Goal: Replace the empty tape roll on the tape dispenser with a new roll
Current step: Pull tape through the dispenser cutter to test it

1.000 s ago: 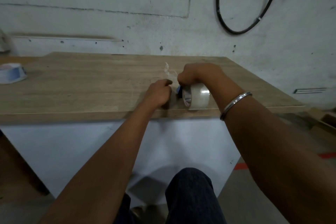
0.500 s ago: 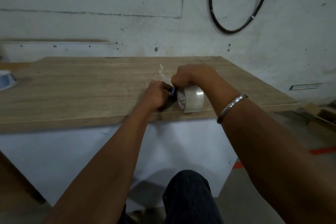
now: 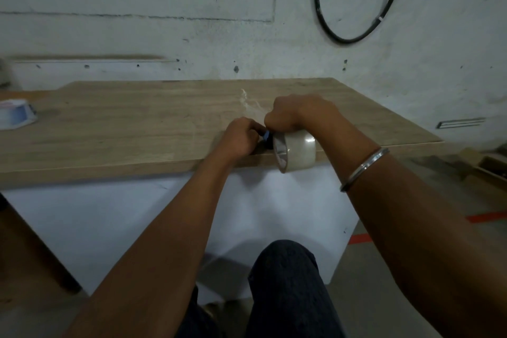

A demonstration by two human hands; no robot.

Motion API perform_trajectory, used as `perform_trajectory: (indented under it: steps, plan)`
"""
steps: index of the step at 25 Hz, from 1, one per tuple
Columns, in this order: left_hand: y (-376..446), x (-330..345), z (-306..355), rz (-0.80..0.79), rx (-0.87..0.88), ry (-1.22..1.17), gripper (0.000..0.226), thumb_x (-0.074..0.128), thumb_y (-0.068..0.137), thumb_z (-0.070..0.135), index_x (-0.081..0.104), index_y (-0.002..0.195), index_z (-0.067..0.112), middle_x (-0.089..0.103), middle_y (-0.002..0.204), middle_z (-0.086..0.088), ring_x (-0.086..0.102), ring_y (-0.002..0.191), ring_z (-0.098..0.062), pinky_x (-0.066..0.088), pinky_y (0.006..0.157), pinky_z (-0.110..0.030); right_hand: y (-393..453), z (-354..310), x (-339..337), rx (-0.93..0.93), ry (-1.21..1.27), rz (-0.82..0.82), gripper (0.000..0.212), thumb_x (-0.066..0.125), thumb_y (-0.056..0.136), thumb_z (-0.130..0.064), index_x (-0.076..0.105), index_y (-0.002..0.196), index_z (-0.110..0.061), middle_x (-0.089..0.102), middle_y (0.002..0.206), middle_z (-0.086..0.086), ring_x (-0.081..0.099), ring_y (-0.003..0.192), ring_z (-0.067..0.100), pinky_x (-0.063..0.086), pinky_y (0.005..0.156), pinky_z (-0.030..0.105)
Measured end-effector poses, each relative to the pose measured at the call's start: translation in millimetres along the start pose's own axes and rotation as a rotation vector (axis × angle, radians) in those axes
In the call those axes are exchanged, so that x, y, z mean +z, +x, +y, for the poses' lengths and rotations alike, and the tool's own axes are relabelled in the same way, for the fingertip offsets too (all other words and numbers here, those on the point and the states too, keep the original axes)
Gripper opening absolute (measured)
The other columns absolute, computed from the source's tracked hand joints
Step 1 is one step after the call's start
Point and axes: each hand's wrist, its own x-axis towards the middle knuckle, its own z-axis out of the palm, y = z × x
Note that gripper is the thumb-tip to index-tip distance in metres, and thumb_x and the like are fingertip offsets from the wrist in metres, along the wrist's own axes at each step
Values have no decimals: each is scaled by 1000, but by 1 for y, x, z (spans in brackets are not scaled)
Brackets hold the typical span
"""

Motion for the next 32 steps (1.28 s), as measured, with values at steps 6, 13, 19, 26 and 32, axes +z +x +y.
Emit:
perform_trajectory:
  steps: [6,13,19,26,32]
  plan:
    - [-7,-5,7,-60,39,31,33,48,80,-6,73,80,16,67,79,-14,59,73,-23,36,48,-12,-14,6,6,8,-19,25,25,50,85,-41,58,95,-20,60,87,3,60,83,21,44,78,36]
    - [-7,-7,9,-106,46,79,37,48,77,-7,75,90,14,65,80,-10,59,76,-24,38,54,-20,-17,8,10,0,8,48,23,48,86,-42,56,88,-21,59,84,2,58,78,19,44,77,37]
    - [-18,-7,15,-77,43,83,39,48,79,-8,76,94,15,64,82,-11,59,77,-26,38,51,-15,-30,8,12,-10,17,71,27,46,89,-41,54,101,-18,57,89,3,58,84,22,41,77,37]
    - [-26,-3,18,-53,57,76,35,48,80,-9,76,91,9,60,80,-7,53,70,-18,35,46,-6,-43,12,20,-22,12,131,25,47,89,-42,54,94,-19,54,83,2,56,82,22,42,78,36]
    - [-32,6,15,-49,51,45,37,49,80,-7,79,98,6,74,98,-11,60,80,-15,36,52,-1,-59,14,32,-27,-27,168,26,53,87,-43,55,94,-18,54,81,2,55,78,21,39,74,35]
